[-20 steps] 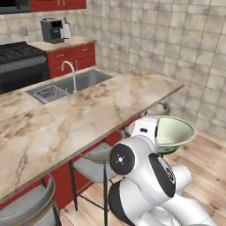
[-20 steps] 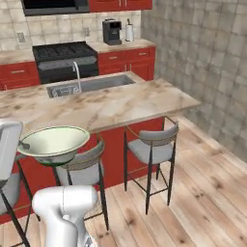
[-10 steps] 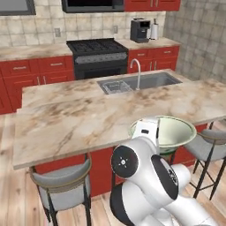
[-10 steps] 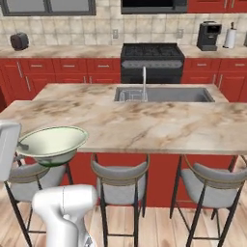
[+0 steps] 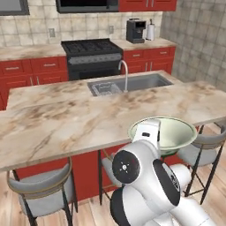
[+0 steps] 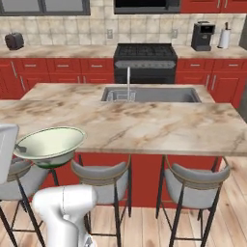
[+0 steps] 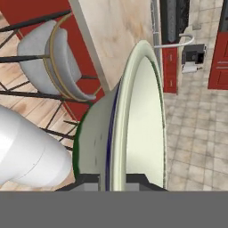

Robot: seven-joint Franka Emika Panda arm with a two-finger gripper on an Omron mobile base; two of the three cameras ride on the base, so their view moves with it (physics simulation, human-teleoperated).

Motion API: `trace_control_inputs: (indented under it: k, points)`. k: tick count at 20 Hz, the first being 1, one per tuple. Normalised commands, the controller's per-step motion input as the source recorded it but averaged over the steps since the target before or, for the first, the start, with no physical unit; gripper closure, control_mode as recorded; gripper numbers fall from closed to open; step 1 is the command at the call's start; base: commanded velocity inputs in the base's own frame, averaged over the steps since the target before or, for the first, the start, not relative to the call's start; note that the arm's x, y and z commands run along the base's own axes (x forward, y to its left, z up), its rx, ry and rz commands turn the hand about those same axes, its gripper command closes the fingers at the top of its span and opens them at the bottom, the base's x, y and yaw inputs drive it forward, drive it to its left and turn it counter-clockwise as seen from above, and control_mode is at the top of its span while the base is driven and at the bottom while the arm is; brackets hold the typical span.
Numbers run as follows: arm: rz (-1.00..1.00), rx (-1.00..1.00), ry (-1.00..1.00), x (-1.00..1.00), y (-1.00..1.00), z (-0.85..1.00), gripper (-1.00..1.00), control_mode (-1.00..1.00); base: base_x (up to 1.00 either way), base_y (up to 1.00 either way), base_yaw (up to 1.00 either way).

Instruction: Pick up the bowls from the cabinet and place each bowl in front of a stool on the dining counter.

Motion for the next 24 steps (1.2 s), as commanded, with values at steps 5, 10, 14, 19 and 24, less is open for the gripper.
trace_control_inputs:
  k: [5,10,14,19,24]
  points:
    - [0.00,0.00,0.00,0.00,0.00,0.00,1.00,1.00,0.28,-0.14,-0.12]
    - [0.00,0.00,0.00,0.00,0.00,0.00,1.00,1.00,0.39,0.45,-0.15]
    - [0.00,0.00,0.00,0.00,0.00,0.00,1.00,1.00,0.37,0.11,-0.02]
    - [0.00,0.00,0.00,0.00,0.00,0.00,1.00,1.00,0.35,0.00,0.00]
    - [0.00,0.00,0.00,0.00,0.00,0.00,1.00,1.00,0.15,-0.01,0.00]
